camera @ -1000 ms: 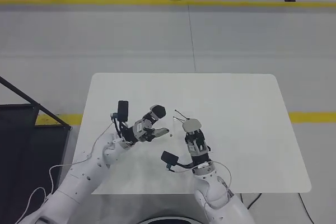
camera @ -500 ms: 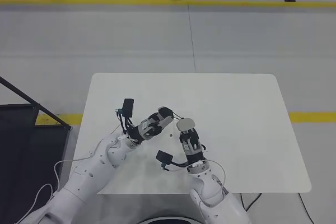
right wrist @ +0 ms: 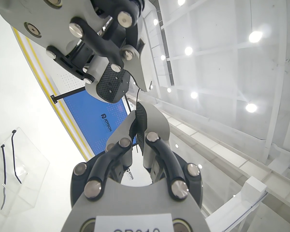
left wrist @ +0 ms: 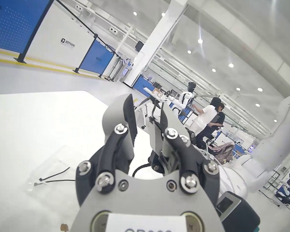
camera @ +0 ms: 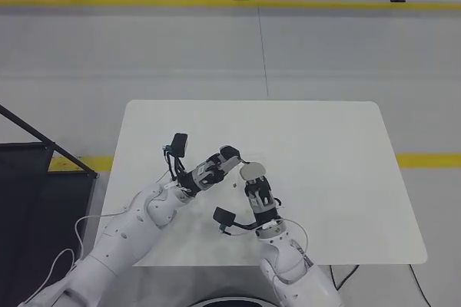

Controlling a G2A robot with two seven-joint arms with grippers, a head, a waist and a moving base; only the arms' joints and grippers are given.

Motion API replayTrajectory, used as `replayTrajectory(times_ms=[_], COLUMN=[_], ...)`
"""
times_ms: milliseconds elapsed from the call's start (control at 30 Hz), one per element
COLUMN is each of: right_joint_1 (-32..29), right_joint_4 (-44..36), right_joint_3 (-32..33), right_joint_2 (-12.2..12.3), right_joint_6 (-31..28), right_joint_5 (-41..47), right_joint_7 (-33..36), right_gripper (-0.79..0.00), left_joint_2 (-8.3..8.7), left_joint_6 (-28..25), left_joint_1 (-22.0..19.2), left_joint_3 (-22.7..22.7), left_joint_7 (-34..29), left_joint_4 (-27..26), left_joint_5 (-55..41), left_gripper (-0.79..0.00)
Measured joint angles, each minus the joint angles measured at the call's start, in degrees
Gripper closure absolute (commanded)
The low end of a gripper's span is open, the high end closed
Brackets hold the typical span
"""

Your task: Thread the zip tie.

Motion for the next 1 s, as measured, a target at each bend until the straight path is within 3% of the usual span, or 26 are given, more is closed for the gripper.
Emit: replayTrajectory(times_ms=[533,1000], right_joint_1=[-0.1,-0.5], right_joint_4=[0.3,0.4], right_joint_3=[0.5,1.1], right_joint_2=[-0.6,-1.1], right_joint_6=[-1.4,-1.0], right_joint_5=[-0.5,-0.6], right_joint_7=[-0.5,-0.7], right_gripper=[0.000,0.000], left_joint_2=[-0.71,-1.61], left_joint_6=[0.0,0.0], left_joint_1=[-0.2,-0.2], left_joint_3=[-0.3,0.2], left_joint_7=[-0.4,-2.8], left_joint_4=[1.0,1.6], left_joint_5=[-1.6,-3.2], left_gripper=[-0.166,-0.179])
